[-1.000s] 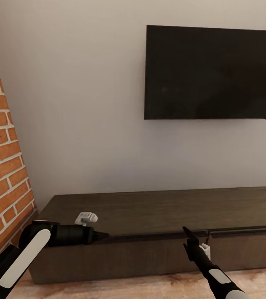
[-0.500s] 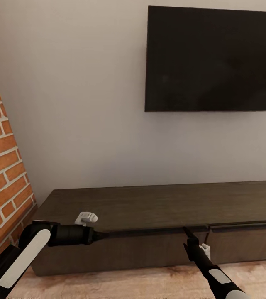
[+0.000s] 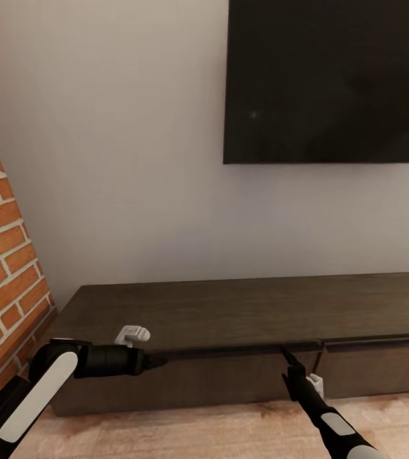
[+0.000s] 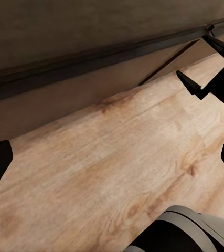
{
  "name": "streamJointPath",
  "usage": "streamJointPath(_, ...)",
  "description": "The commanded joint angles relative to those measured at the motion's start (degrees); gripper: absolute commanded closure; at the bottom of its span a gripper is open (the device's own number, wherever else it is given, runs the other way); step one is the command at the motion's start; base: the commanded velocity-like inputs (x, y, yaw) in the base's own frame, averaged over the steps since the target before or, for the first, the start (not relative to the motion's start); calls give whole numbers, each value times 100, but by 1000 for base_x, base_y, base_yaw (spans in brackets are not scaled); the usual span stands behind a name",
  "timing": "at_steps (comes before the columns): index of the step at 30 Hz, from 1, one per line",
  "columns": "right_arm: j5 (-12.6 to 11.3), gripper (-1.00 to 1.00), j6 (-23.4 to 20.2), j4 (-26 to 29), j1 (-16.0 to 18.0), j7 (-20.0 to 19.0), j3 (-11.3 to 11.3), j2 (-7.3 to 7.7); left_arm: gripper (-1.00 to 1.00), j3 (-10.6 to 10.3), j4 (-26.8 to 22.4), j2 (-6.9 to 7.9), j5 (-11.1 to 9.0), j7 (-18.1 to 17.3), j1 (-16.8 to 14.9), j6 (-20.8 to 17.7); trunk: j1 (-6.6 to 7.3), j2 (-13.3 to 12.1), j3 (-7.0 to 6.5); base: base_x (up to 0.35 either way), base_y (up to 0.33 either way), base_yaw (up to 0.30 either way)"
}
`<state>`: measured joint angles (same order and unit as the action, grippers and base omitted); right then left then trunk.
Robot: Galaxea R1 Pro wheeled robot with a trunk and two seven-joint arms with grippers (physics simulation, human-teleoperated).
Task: Place each of the two pumpkins and all three candles from the living room inside a cabinet in the living room (use any cabinet), then make sure every cabinet is closed, and position the cauldron so it is next to a table in the living room.
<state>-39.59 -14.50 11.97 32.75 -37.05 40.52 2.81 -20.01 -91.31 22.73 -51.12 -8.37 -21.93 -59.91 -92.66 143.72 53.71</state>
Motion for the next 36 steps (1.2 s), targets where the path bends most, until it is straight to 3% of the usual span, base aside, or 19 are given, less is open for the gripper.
streamJointPath(1,-44,-100,-53,0,3,-19,9,1,-100,-3,-1,3,59,-59,-5,-9,1,2,6,0,0,0)
streamJointPath(16,-32,-100,-97,-10,4,-753,-18,77,-100,-3,-1,3,59,-59,-5,-9,1,2,6,0,0,0)
streamJointPath(36,-32,-100,-86,-10,3,-821,-18,89,-100,3,-1,3,62,-59,-5,-9,-1,4,28,56,0,0)
